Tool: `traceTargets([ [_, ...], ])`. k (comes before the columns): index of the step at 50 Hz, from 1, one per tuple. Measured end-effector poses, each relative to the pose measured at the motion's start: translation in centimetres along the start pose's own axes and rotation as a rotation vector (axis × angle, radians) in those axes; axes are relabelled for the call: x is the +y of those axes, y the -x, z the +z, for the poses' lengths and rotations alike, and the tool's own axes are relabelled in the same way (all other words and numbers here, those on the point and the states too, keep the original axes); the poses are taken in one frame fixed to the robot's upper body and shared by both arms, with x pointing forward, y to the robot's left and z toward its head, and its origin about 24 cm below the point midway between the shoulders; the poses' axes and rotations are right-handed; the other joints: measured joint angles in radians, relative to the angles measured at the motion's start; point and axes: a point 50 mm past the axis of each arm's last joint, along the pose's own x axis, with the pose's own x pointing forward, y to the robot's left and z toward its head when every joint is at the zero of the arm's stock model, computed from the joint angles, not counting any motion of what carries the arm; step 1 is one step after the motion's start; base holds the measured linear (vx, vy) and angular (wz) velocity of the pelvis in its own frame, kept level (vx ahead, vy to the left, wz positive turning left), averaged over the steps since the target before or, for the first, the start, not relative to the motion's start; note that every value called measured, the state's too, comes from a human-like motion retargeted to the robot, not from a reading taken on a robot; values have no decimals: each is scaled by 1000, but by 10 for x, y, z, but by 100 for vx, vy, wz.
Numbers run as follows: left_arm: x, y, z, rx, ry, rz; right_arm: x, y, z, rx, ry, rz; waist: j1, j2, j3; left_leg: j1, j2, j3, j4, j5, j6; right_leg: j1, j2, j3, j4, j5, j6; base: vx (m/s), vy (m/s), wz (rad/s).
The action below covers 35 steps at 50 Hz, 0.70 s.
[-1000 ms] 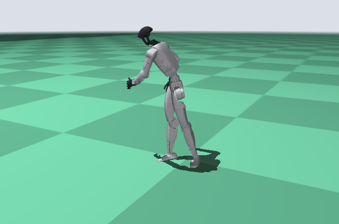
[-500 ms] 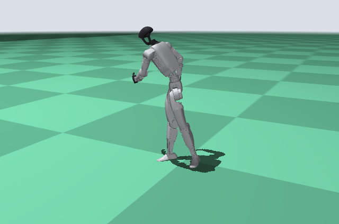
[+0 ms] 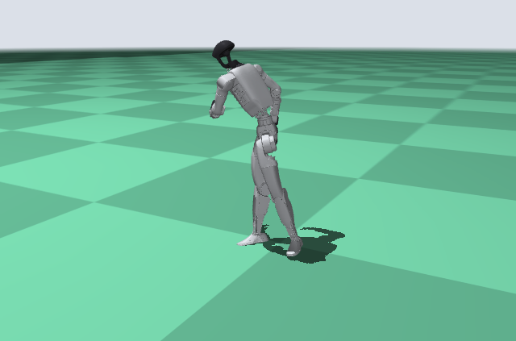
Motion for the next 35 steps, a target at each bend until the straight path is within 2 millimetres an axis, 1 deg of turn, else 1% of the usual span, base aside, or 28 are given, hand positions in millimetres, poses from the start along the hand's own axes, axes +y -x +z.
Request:
traceTargets([
  [2, 18, 2, -3, 37, -98, 114, -2, -1, 6, -30, -23, -41, -4, -6, -2, 3, -2, 12, 6, -3, 4, -1, 1, 11, 0, 1, 0, -3, 2, -31],
  [3, 29, 3, -5, 64, -173, 187, -3, -1, 8, -44, -27, -62, -4, -8, -4, 5, -4, 18, 8, -5, 6, -1, 1, 18, 0, 1, 0, -3, 2, -35],
  [5, 52, 9, -11, 133, -359, 344, -6, -1, 11, -64, -18, -101, -5, -11, -7, 8, -8, 32, 13, -7, 9, -2, 2, 32, 0, 2, 0, -3, 2, -37],
  [7, 71, 16, -16, 206, -530, 496, -8, 0, 11, -73, 12, -138, -1, -12, -9, 12, -11, 44, 16, -10, 11, -3, 3, 43, 0, 2, 0, -2, 2, -33],
  [8, 77, 19, -18, 233, -592, 563, -10, 1, 10, -73, 27, -155, 1, -11, -9, 13, -13, 49, 17, -11, 12, -3, 3, 48, 0, 2, 0, -2, 2, -27],
  [10, 82, 23, -20, 249, -655, 655, -12, 3, 8, -71, 48, -182, 7, -8, -7, 16, -15, 56, 19, -13, 13, -2, 4, 55, 0, 2, 0, -1, 1, -11],
  [12, 74, 19, -17, 202, -636, 656, -13, 4, 4, -61, 53, -191, 13, -1, -3, 18, -16, 57, 20, -14, 13, 0, 4, 56, 0, 1, 0, 0, 0, 0],
  [14, 55, 11, -12, 125, -570, 575, -11, 6, -1, -43, 51, -175, 17, 6, 0, 19, -14, 53, 20, -15, 12, 3, 3, 53, 0, -1, 0, 0, 0, 0],
  [18, 3, -7, 1, -7, -339, 267, -3, 5, -10, 7, 64, -80, 13, 9, 3, 17, -9, 36, 20, -16, 9, 7, -1, 36, 0, -3, 0, -1, 1, 23],
  [20, -22, -13, 6, -40, -211, 106, 2, 3, -10, 25, 79, -22, 7, 6, 2, 15, -7, 27, 20, -16, 8, 8, -4, 27, 0, -3, 0, -1, 1, 25],
  [21, -31, -16, 7, -43, -150, 40, 4, 2, -10, 28, 82, 3, 3, 4, 1, 14, -6, 24, 21, -15, 8, 9, -5, 24, 0, -3, 0, -2, 1, 20],
  [23, -43, -19, 9, -40, -51, -64, 7, 0, -6, 27, 79, 40, -5, -1, 0, 13, -4, 20, 23, -15, 9, 9, -7, 19, 0, -3, 0, 0, 0, 0],
  [25, -43, -21, 8, -21, -5, -100, 7, -1, -2, 13, 62, 51, -11, -6, -3, 13, -4, 20, 26, -15, 11, 9, -8, 19, 0, -1, 0, 0, 0, 0],
  [27, -27, -19, 3, 9, -48, -37, 5, -2, 4, -16, 42, 25, -14, -9, -6, 15, -5, 24, 29, -15, 15, 10, -8, 24, 0, 1, 0, -1, 1, -9],
  [28, -15, -16, 0, 26, -97, 25, 2, -2, 8, -34, 35, 2, -14, -10, -8, 17, -6, 26, 30, -15, 16, 10, -8, 28, 0, 2, 0, -3, 1, -23],
  [30, 16, -7, -7, 66, -233, 203, -4, -2, 13, -72, 32, -59, -10, -11, -11, 22, -9, 33, 33, -15, 20, 11, -7, 37, 0, 5, 0, -3, 1, -28],
  [33, 67, 18, -19, 158, -429, 603, -16, 0, 18, -104, 59, -171, 8, -10, -13, 30, -16, 41, 34, -14, 23, 15, -7, 51, 0, 9, 0, -3, 1, -26],
  [35, 95, 38, -24, 214, -474, 869, -24, 2, 16, -102, 82, -244, 27, -7, -12, 35, -19, 42, 34, -13, 23, 19, -8, 55, 0, 13, 0, 0, 0, 0],
])
